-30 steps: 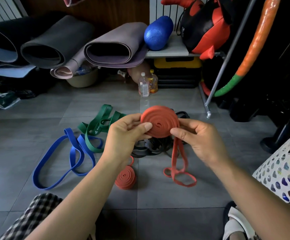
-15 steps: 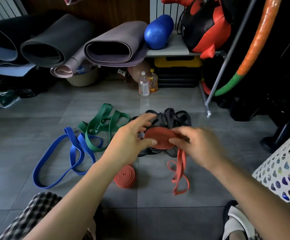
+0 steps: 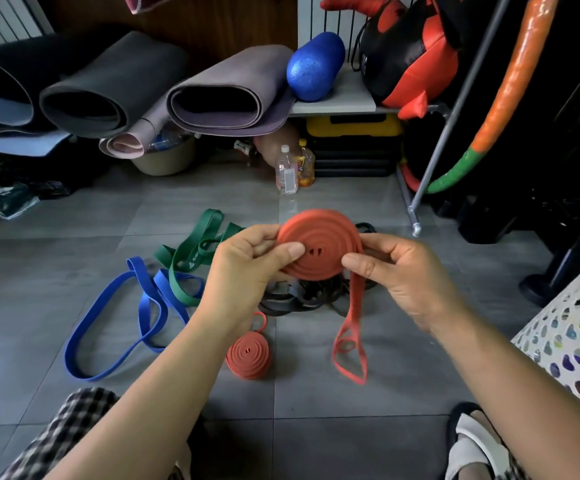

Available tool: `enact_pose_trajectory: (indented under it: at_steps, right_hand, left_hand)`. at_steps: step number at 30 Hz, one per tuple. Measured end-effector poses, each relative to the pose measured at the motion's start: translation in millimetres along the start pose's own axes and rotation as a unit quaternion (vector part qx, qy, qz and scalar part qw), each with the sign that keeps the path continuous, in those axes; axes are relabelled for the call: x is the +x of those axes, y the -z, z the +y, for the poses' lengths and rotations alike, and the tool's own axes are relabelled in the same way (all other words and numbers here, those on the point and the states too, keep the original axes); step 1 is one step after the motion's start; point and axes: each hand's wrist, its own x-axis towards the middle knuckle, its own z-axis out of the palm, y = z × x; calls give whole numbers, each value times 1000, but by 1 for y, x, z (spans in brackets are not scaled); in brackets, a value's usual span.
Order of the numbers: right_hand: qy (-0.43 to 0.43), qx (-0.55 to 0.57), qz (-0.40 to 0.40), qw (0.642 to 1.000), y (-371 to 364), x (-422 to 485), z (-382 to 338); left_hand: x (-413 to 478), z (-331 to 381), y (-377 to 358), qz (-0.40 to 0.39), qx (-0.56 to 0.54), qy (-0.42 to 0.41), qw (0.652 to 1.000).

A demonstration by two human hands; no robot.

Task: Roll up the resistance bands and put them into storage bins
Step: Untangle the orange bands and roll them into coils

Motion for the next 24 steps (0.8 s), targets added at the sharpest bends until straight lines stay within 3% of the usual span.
enact_pose_trajectory:
  at_steps: [4,7,10,13,14,16,19,24]
  right_hand:
    - [-1,66,46,997,-8,2,5]
    - [-1,42,49,998,-7,4,6]
    - [21,-96,28,995,1,3,1]
    - [83,-388,-7,918,4,0,5]
    - [94,-428,-17,899,2,-1,7]
    - [95,-380,-14,920,-1,-2,7]
    - [56,-181,-4,982,1,0,0]
    - [18,-10,23,1000,2,1,-3]
  left_hand:
    - [-2,-9,-11,26,-124,31,991]
    - [-1,-15,-11,11,-139,69,988]
    - [4,-13,-2,-32,10,54,998]
    - [9,-15,9,-95,229,-47,968]
    - [9,-16,10,-118,275,-68,952]
    - [6,-15,8,-118,305,-83,941]
    - [4,-9,4,-72,182,-49,979]
    - [2,-5,0,-26,8,-1,1000]
